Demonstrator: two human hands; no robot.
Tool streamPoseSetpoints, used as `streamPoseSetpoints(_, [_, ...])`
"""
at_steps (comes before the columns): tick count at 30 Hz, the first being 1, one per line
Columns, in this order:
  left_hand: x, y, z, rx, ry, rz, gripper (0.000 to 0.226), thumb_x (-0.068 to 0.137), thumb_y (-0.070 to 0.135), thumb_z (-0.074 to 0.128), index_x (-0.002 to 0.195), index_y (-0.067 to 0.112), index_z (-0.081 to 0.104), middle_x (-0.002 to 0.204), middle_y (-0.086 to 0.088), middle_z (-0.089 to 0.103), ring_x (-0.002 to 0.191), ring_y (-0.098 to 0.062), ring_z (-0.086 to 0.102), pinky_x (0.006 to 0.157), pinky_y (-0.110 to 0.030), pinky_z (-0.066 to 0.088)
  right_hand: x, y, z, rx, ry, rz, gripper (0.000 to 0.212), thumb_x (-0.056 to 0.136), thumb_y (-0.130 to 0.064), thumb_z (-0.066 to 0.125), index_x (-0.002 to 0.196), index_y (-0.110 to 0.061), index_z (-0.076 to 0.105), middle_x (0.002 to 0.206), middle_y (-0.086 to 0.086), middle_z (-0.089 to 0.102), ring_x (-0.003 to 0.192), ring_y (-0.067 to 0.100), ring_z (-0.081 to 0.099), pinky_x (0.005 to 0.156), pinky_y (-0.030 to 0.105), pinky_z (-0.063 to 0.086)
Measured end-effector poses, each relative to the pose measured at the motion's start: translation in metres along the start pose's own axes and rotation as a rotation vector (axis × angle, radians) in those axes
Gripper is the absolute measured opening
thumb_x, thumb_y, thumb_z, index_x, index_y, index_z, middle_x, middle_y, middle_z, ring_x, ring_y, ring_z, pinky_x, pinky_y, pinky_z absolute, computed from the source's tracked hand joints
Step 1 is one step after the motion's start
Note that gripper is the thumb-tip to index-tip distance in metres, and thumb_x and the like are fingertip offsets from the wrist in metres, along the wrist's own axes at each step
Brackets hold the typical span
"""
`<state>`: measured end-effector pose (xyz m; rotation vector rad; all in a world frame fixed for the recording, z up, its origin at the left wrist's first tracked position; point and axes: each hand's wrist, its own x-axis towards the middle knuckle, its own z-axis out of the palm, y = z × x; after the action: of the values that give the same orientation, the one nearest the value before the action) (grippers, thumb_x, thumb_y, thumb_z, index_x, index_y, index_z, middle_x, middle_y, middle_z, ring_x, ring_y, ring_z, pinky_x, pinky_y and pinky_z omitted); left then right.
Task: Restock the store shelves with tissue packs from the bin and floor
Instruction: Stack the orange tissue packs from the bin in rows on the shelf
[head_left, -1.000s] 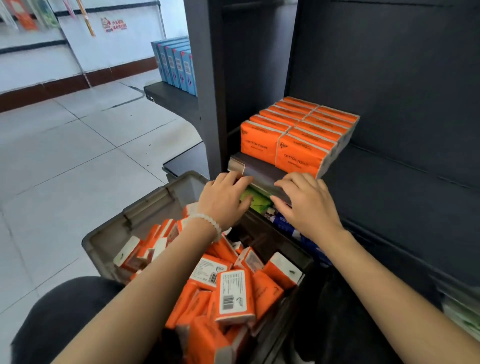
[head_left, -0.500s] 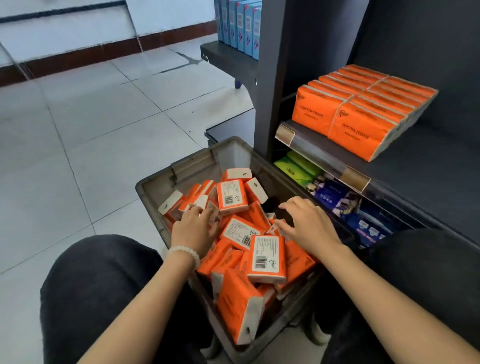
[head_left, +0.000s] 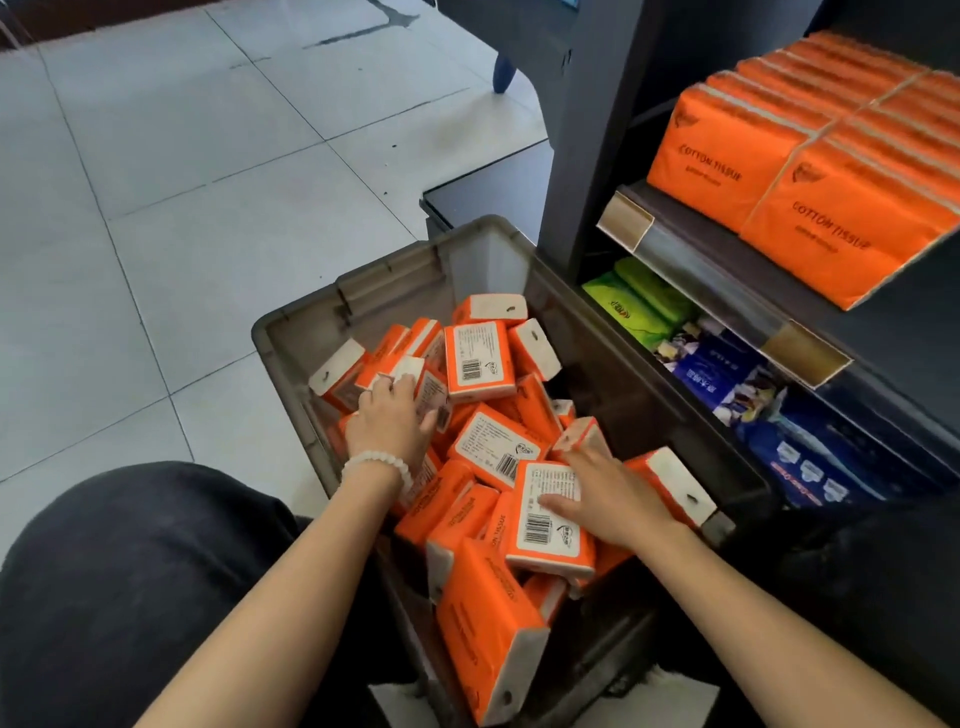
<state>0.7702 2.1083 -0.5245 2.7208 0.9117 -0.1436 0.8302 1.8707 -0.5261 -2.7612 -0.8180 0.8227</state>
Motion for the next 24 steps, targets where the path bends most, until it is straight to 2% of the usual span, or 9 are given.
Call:
streamPoseSetpoints(5, [0.015,0.006,0.012,-0.097,0.015,-0.022,0.050,0.091,0.032,0.054,0.135,0.018,0.035,0.127,-0.016,0.045,0.119,-0.034,0.042,0.090,-0.048,0.042,0.014,-0.002,0.001,0.095,-0.043,0.035,0.069,0.077,-0.057,0.064,0.132,-0.023,0.042,0.133,0.002,0.050,0.122,0.022,0.048,0.096,0.036,0.042])
streamPoseSetpoints(11, [0.009,0.020,0.005,-0.074,0.108,0.075,0.049,0.092,0.037,0.053,0.136,0.019,0.042,0.123,-0.018,0.047,0.109,-0.039,0.045,0.085,-0.047,0.042,0.009,-0.003,-0.012,0.221,0.026,0.067,0.069,0.070,-0.049,0.076,0.128,-0.022,0.051,0.129,0.002,0.053,0.120,0.020,0.049,0.099,0.035,0.043])
streamPoseSetpoints(15, [-0.007,0.024,-0.004,-0.072,0.150,0.119,0.049,0.091,0.041,0.053,0.136,0.022,0.044,0.124,-0.016,0.048,0.107,-0.038,0.046,0.083,-0.047,0.042,-0.005,-0.003,-0.017,0.287,0.093,0.058,0.060,0.072,-0.041,0.077,0.124,-0.020,0.058,0.123,0.001,0.059,0.112,0.016,0.056,0.093,0.030,0.046])
streamPoseSetpoints(20, [-0.038,0.029,-0.025,-0.111,0.215,0.253,0.047,0.088,0.031,0.057,0.132,0.018,0.049,0.122,-0.016,0.052,0.107,-0.037,0.049,0.083,-0.045,0.043,-0.028,-0.006,-0.024,0.332,0.168,-0.005,0.048,0.068,-0.038,0.080,0.112,-0.023,0.064,0.112,-0.004,0.061,0.104,0.013,0.057,0.091,0.028,0.046])
streamPoseSetpoints(24, [-0.064,0.045,-0.045,-0.236,0.249,0.351,0.045,0.088,0.029,0.058,0.131,0.017,0.051,0.122,-0.011,0.051,0.103,-0.028,0.054,0.076,-0.036,0.045,-0.049,-0.002,-0.048,0.288,0.270,-0.058,0.042,0.068,-0.037,0.080,0.107,-0.025,0.068,0.104,-0.007,0.056,0.101,0.012,0.056,0.089,0.028,0.045])
